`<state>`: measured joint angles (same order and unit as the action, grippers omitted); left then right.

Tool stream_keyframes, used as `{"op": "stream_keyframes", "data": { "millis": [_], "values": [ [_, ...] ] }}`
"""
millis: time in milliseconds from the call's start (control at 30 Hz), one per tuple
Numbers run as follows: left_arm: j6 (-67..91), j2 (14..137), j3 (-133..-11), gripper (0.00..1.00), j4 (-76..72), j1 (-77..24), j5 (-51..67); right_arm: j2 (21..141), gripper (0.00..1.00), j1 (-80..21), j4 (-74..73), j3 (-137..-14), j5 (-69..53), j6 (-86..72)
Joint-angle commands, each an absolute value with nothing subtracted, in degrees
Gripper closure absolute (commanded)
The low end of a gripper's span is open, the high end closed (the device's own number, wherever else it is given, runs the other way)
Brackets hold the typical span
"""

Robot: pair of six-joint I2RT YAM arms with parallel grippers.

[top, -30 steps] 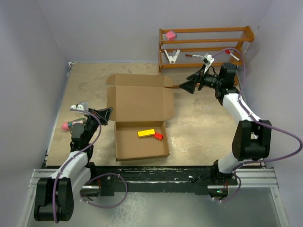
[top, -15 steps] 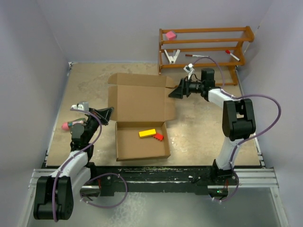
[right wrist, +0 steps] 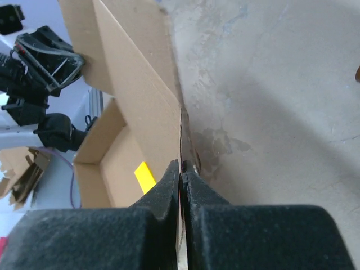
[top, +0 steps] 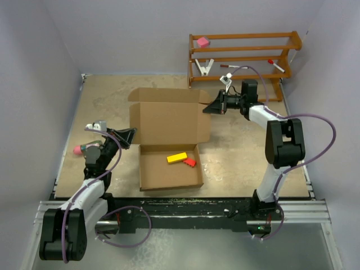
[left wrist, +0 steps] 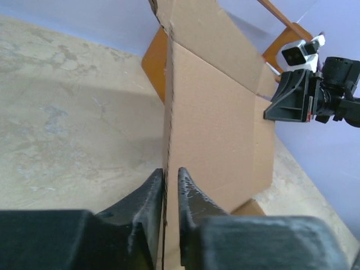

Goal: Fold the paper box

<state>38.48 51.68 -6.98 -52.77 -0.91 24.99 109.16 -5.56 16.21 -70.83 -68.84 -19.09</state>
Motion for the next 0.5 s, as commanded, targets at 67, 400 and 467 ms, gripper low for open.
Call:
{"op": "stream_keyframes", "data": {
  "millis": [67, 400, 467],
  "values": [
    [40.75, 50.83, -12.87, 0.57, -49.06, -1.40, 25.73, 96.25, 1.00, -2.13, 2.03, -75.22, -68.55, 0.58],
    [33.20, 49.34, -26.34, 0.02, -25.96, -1.14, 29.45, 92.80, 1.00, 1.97, -21.17, -81.71, -67.81, 21.68],
    [32.01, 52.59, -28.73, 0.02, -26.07, -0.98, 32.00, 93.12, 1.00, 2.07, -22.97, -82.10, -67.71, 23.62]
  ]
}}
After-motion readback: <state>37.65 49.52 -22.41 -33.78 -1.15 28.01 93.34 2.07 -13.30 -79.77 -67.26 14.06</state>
